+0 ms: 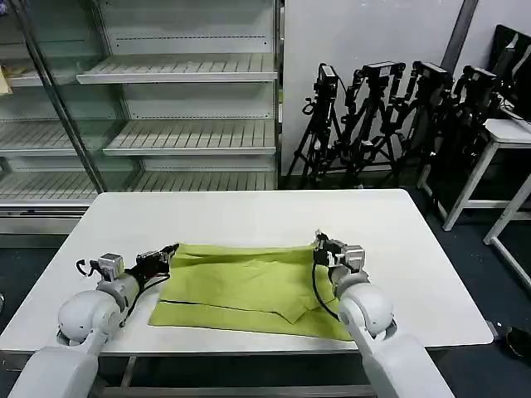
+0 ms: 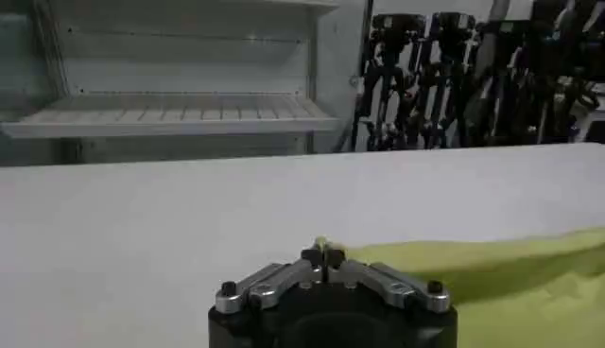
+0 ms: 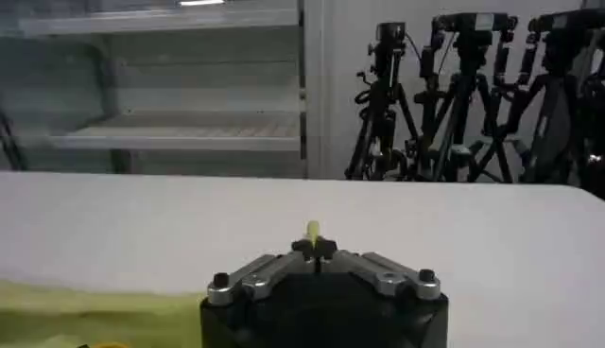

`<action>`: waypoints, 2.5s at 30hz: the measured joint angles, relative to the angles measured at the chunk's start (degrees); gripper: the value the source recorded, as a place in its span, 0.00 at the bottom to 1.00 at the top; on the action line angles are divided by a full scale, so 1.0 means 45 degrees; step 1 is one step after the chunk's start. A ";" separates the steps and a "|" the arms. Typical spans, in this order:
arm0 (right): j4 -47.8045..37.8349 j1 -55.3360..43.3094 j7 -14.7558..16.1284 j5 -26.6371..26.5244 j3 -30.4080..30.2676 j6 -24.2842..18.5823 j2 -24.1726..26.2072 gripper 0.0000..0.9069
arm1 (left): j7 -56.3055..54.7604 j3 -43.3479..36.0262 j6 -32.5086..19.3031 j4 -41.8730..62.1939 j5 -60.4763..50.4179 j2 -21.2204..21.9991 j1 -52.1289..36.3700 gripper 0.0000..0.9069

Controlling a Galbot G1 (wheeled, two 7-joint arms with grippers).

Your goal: Fold and organize the clothes.

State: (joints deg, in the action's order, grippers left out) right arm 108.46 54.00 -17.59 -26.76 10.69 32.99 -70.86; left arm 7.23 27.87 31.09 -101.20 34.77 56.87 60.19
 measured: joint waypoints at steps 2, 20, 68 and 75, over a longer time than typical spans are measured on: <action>0.0327 0.0334 0.0026 0.0009 0.0071 0.0002 0.0103 0.00 | -0.0018 0.0135 0.0001 -0.0227 0.0010 0.0019 0.0266 0.02; 0.1816 0.2277 0.0092 0.0299 0.0257 -0.0060 0.0395 0.00 | 0.0016 0.0912 0.0110 -0.1702 -0.0118 0.0157 0.2206 0.02; 0.3270 0.3941 0.0695 0.1553 0.0968 -0.0362 0.1128 1.00 | -0.2944 0.0773 0.0173 -0.3154 0.0976 0.1152 0.3892 0.01; 0.3317 0.4100 0.0715 0.1769 0.0974 -0.0470 0.1122 1.00 | -0.3239 0.0587 -0.0020 -0.3089 0.1047 0.1503 0.4055 0.01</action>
State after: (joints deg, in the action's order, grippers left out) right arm 123.38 72.44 -14.37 -18.81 15.07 30.88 -65.81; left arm -7.34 30.51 31.01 -115.10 39.49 63.63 78.43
